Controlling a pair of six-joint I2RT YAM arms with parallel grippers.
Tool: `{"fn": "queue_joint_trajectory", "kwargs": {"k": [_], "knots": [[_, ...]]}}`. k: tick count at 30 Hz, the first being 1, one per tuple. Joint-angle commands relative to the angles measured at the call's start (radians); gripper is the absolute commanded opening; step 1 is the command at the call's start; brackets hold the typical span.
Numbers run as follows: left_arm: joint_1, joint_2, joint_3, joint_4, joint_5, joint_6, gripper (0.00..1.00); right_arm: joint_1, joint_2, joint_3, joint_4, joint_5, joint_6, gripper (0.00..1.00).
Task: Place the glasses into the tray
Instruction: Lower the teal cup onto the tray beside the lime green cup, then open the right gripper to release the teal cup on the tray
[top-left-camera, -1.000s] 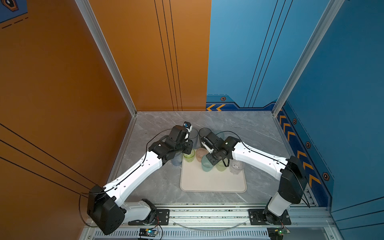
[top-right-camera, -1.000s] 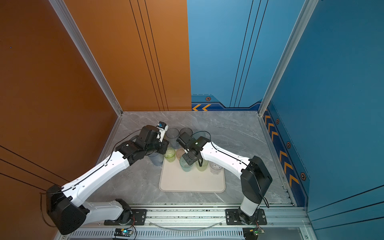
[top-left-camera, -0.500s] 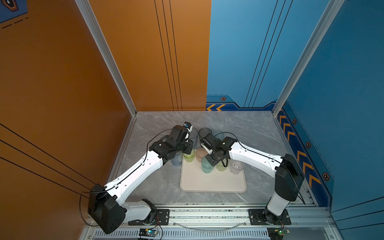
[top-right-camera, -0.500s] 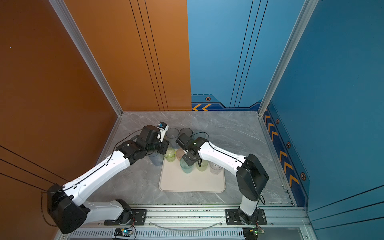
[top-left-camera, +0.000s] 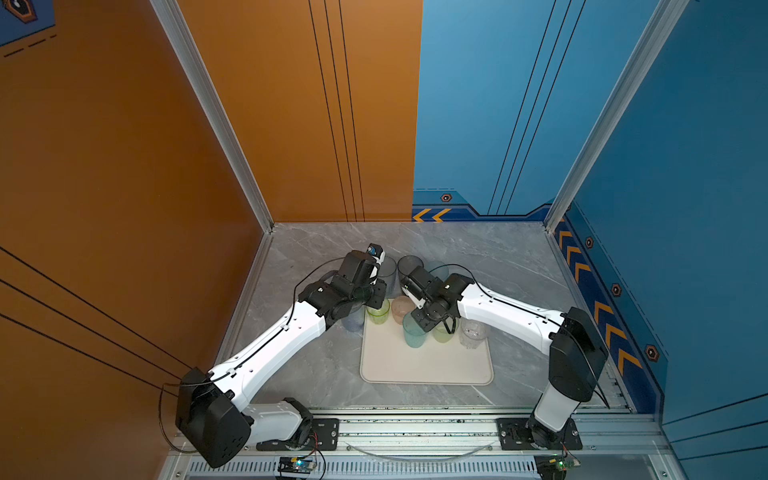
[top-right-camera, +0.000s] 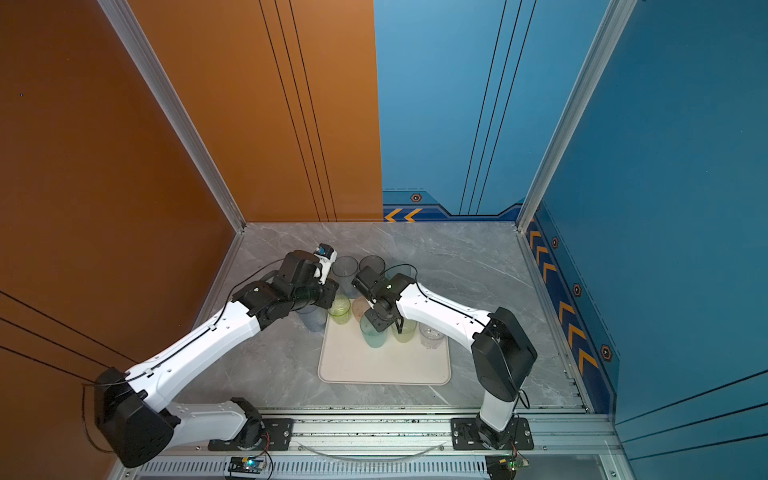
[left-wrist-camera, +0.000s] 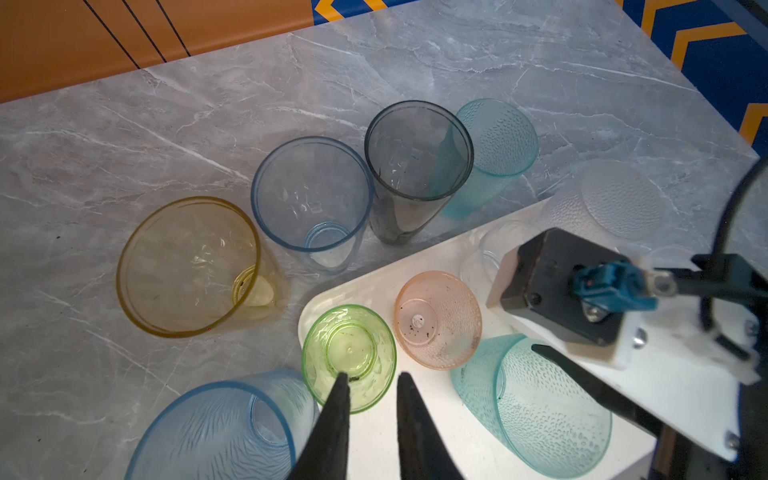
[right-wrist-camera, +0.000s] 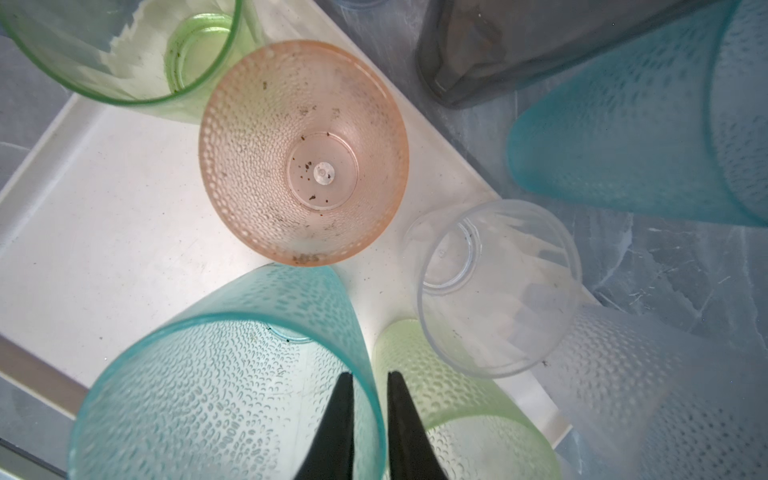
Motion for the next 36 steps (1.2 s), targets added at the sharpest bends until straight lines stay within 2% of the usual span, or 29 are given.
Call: {"fn": "queue_joint_trajectory", "kwargs": {"k": [1, 6, 21, 28, 36], "knots": [[0.009, 0.002, -0.003, 0.001, 0.022, 0.003, 0.22, -0.007, 0.005, -0.006, -0.018, 0.001, -0.011, 0.17], [0.008, 0.002, -0.003, 0.002, 0.02, 0.003, 0.22, -0.008, 0.001, -0.006, -0.019, 0.002, -0.009, 0.18], [0.006, 0.006, -0.006, 0.001, 0.004, 0.008, 0.2, -0.015, -0.068, -0.008, -0.018, -0.015, -0.006, 0.29], [0.001, 0.012, -0.009, -0.003, -0.003, 0.014, 0.2, -0.03, -0.123, -0.008, -0.016, -0.031, -0.002, 0.31], [-0.013, 0.026, -0.012, 0.006, -0.035, 0.035, 0.2, -0.112, -0.237, -0.041, 0.031, -0.035, 0.05, 0.33]]}}
